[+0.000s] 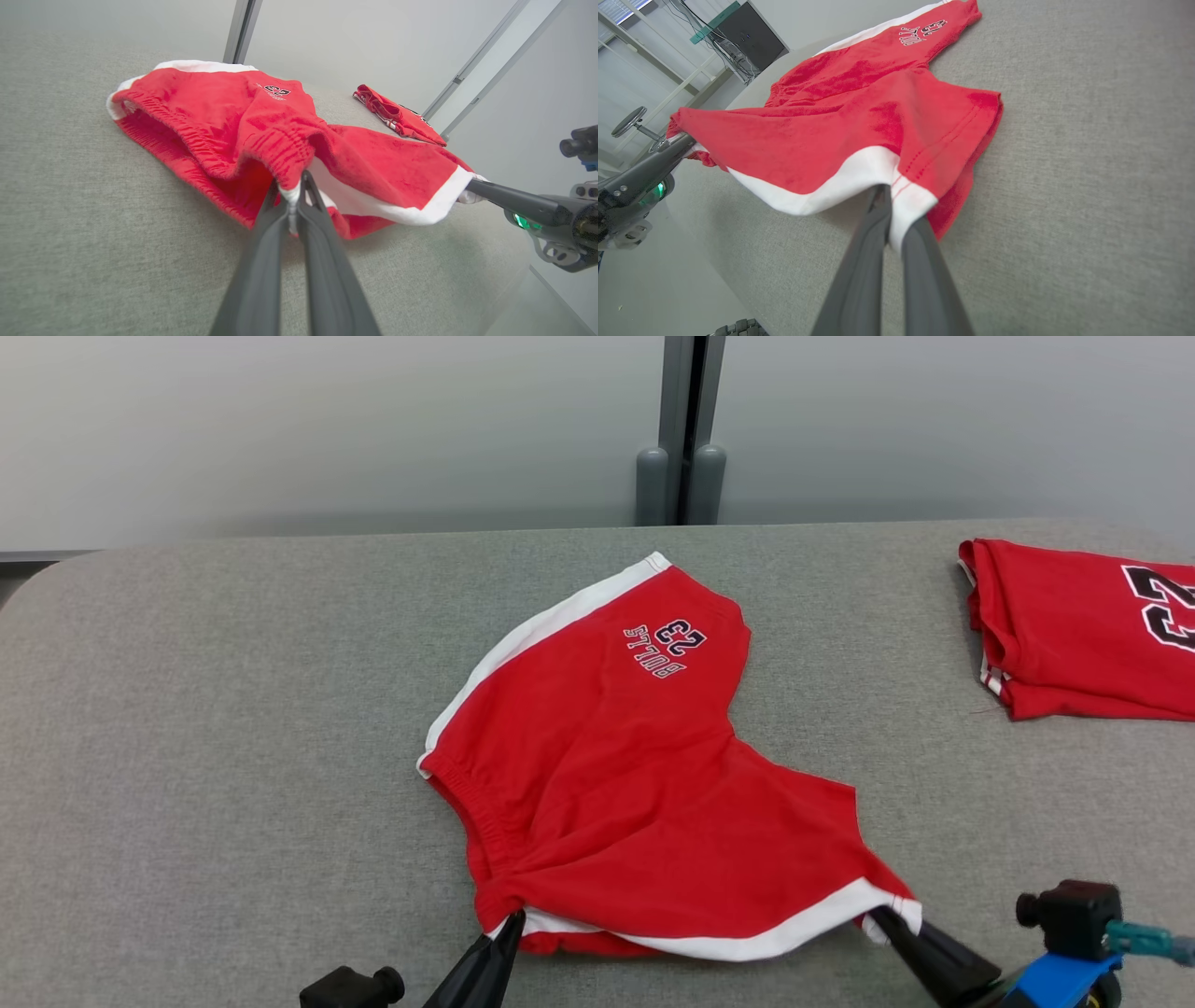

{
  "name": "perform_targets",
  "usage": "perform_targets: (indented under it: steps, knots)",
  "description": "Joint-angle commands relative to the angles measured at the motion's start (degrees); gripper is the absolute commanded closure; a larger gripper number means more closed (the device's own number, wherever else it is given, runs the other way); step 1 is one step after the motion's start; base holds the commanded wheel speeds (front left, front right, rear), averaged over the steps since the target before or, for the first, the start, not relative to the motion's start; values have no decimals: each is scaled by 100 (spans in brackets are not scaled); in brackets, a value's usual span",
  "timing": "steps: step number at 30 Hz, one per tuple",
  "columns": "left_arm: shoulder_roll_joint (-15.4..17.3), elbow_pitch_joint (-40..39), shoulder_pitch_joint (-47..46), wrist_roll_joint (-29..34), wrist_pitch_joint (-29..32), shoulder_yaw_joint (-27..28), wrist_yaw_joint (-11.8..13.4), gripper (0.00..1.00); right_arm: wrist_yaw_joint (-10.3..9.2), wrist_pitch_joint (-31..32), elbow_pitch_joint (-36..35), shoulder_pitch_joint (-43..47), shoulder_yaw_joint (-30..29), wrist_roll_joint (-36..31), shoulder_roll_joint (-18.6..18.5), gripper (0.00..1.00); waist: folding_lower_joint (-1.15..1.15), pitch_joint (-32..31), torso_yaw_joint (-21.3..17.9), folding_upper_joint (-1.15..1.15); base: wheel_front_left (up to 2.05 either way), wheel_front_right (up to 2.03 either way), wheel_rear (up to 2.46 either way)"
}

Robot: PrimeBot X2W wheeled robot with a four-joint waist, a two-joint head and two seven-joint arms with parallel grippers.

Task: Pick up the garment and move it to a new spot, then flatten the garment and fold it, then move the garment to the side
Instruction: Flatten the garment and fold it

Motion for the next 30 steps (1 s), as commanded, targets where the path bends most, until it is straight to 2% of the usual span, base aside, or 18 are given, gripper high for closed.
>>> perform_targets:
  steps: [1,8,16,23,30]
  knots:
    - [-27,-22,-49,23,-26,3,-3,100,3,17,-24,86,-128,8,-3,100,0,14,28,1,0,0,0]
    - [-347,-67,-259,30,-26,182,-4,100,3,255,-190,-199,-634,13,-38,100,0,157,215,1,0,0,0]
    - [-668,-15,-897,61,-26,432,-4,100,3,795,-137,-1051,-950,-134,-164,100,0,597,518,1,0,0,0]
    - [-913,254,-1663,115,-26,689,-5,100,3,1328,275,-2327,-877,-230,-71,100,0,1196,787,1,0,0,0]
    - [-1131,626,-2504,109,-26,843,-5,100,3,1857,829,-3676,-483,-210,-47,100,0,1755,1084,1,0,0,0]
